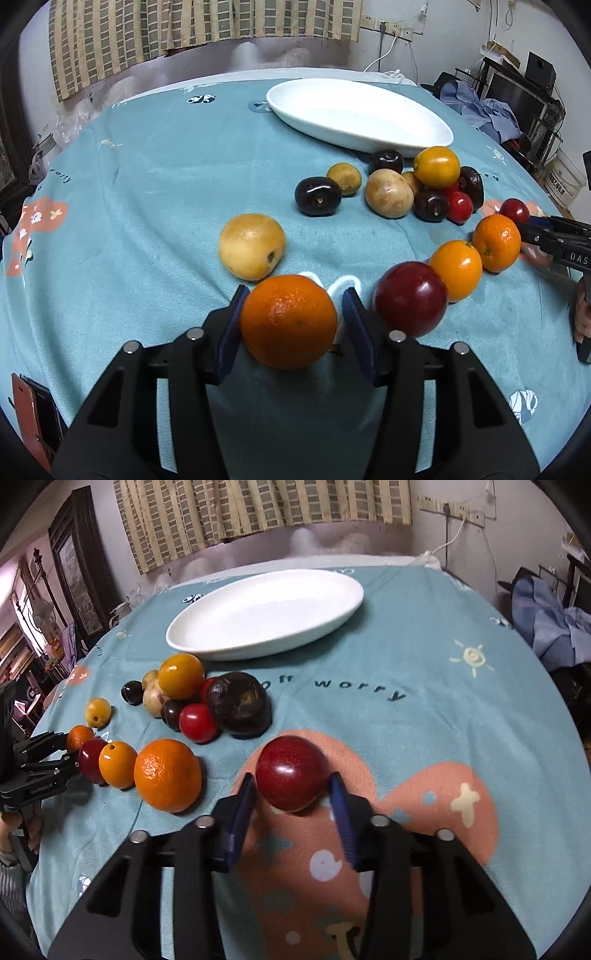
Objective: Organize fruits
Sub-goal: 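Grasp the mandarin orange with the left gripper while the right gripper grasps the red apple, then carry both fruits onto the white plate and open both grippers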
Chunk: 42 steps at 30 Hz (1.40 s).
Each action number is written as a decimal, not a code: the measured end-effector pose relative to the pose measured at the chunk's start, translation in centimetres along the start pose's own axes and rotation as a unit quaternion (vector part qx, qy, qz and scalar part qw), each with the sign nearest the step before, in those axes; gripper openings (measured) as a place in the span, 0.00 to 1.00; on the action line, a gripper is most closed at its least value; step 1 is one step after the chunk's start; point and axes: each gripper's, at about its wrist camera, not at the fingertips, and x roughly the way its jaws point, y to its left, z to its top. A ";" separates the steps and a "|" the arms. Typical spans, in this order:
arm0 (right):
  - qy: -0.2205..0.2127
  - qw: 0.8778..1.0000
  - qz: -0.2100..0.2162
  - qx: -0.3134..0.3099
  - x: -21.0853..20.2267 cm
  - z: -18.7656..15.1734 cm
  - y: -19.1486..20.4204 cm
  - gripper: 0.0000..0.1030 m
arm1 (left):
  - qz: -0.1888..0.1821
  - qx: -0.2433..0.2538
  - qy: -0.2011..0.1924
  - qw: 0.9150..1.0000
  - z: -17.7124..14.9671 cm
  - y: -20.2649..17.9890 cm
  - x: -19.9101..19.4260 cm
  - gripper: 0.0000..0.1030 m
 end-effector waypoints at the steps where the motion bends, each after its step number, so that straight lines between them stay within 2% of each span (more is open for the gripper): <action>1: -0.002 1.000 -0.001 -0.001 -0.1 -0.1 0.1 0.39 | -0.001 -0.001 0.000 1.000 0.0 0.0 0.0 0.52; 3: -0.004 1.000 -0.002 -0.002 -0.2 -0.1 0.2 0.38 | -0.005 -0.009 -0.004 1.000 -0.1 0.3 -0.2 0.51; 5: -0.005 1.000 0.001 0.003 -0.1 -0.1 0.1 0.38 | -0.007 -0.017 -0.010 1.000 -0.2 0.5 -0.5 0.43; 7: -0.001 1.000 0.006 0.009 0.2 0.1 -0.2 0.38 | -0.016 -0.022 -0.011 1.000 -0.3 0.6 -0.6 0.43; 13: -0.007 1.000 0.006 0.003 0.3 0.4 0.1 0.38 | -0.008 -0.015 -0.021 1.000 -0.5 0.3 -1.2 0.42; 17: -0.040 0.999 0.008 -0.006 -1.5 0.5 0.5 0.37 | -0.006 -0.010 -0.053 0.999 0.0 -0.4 -3.0 0.42; 20: -0.055 0.998 0.030 0.014 -3.1 1.9 0.3 0.37 | -0.033 -0.025 -0.069 0.997 2.1 -0.9 -4.0 0.42; 24: -0.065 0.997 0.033 0.019 -2.8 5.9 0.6 0.37 | -0.051 -0.023 -0.085 0.995 7.6 -3.0 -3.0 0.43; 28: -0.072 0.996 0.032 0.034 0.4 9.7 1.0 0.37 | -0.075 -0.045 -0.075 0.993 12.4 -4.5 1.1 0.43; 33: -0.071 0.997 0.016 0.021 4.5 12.2 1.6 0.39 | -0.069 -0.053 -0.052 0.995 14.4 -4.9 5.4 0.45; 34: -0.066 0.998 0.010 0.015 5.0 12.4 1.6 0.48 | -0.077 -0.058 -0.046 0.994 14.6 -4.7 6.1 0.48; 35: -0.067 0.998 -0.014 0.008 5.2 12.5 1.6 0.60 | -0.089 -0.071 -0.044 0.993 14.8 -4.3 6.3 0.49; 36: -0.081 0.996 -0.025 -0.001 5.1 12.6 1.5 0.62 | -0.102 -0.080 -0.049 0.990 14.9 -3.9 6.2 0.54; 37: -0.091 0.996 -0.025 -0.005 4.9 12.6 1.5 0.64 | -0.109 -0.084 -0.057 0.989 15.1 -3.6 6.1 0.64; 38: -0.100 0.995 -0.023 -0.004 4.6 12.7 1.3 0.64 | -0.107 -0.084 -0.060 0.989 15.1 -3.3 5.9 0.67; 42: -0.108 0.994 0.007 0.021 3.6 12.7 0.5 0.64 | -0.105 -0.089 -0.063 0.988 14.6 -2.6 5.3 0.67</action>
